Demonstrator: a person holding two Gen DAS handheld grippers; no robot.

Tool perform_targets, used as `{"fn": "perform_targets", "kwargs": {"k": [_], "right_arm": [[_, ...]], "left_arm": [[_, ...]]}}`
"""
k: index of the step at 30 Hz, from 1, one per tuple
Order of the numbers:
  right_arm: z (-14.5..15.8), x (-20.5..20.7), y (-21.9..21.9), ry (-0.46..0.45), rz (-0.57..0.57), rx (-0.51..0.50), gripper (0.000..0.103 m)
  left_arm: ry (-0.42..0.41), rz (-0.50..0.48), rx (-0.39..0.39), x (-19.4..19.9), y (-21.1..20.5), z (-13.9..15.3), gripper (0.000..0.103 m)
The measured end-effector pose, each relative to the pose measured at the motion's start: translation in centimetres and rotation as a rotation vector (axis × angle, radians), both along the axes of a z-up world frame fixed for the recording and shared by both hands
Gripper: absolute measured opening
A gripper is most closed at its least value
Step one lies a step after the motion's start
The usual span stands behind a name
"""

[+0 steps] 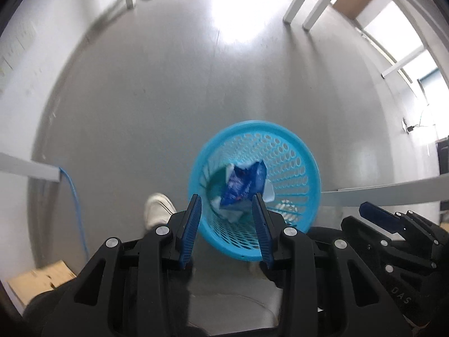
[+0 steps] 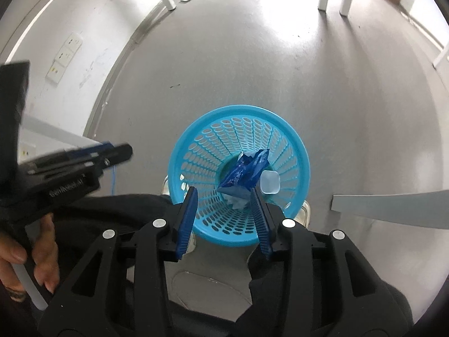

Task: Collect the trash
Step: 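Open the left gripper to drop the tissue bag while the right gripper releases the cup, then raise both tools back up toward the red wrapper and white bag on the table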

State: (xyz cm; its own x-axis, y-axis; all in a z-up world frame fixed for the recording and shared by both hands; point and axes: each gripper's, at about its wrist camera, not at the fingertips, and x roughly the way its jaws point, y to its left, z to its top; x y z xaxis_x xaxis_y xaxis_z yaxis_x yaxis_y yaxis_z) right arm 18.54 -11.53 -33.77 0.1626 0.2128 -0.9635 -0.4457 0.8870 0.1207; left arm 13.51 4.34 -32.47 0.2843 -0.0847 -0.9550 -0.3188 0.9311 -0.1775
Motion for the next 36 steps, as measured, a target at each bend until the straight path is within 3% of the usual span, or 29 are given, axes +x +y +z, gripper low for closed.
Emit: {"fn": "perform_targets", "kwargs": {"k": [5, 9, 19, 23, 26, 30, 34, 36], "right_arm": [[1.8, -2.6, -0.4, -0.028, 0.013, 0.015, 0.039], [3.6, -4.8, -1.3, -0.065, 0.012, 0.046, 0.049], [8.6, -9.2, -4.7, -0.140, -0.026, 0.124, 0.051], [10.6, -10.9, -5.8, -0.200, -0.036, 0.117, 0.057], [11.5, -12.1, -6.3, -0.209, -0.024, 0.105, 0.057], [13.4, -13.8, -6.7, -0.229, -0.014, 0.121, 0.058], [16.2, -15.5, -6.0, -0.283, 0.035, 0.139, 0.059], [18.0, -16.1, -5.8, -0.317, 0.053, 0.160, 0.068]], "left_arm": [[-0.079, 0.022, -0.024, -2.4, 0.5, 2.6, 0.038], [-0.091, 0.028, -0.032, -4.2, -0.1, 3.6, 0.038], [-0.141, 0.015, 0.078, -7.1, -2.0, 7.1, 0.042], [-0.156, 0.011, 0.026, -8.7, -1.8, 8.4, 0.043], [-0.201, -0.013, 0.030, -10.1, -2.2, 10.1, 0.044], [-0.297, -0.051, 0.115, -12.6, -2.8, 13.4, 0.054], [-0.365, -0.043, 0.059, -15.6, -1.6, 16.0, 0.055], [-0.387, -0.024, 0.056, -16.6, -1.1, 17.0, 0.055]]}}
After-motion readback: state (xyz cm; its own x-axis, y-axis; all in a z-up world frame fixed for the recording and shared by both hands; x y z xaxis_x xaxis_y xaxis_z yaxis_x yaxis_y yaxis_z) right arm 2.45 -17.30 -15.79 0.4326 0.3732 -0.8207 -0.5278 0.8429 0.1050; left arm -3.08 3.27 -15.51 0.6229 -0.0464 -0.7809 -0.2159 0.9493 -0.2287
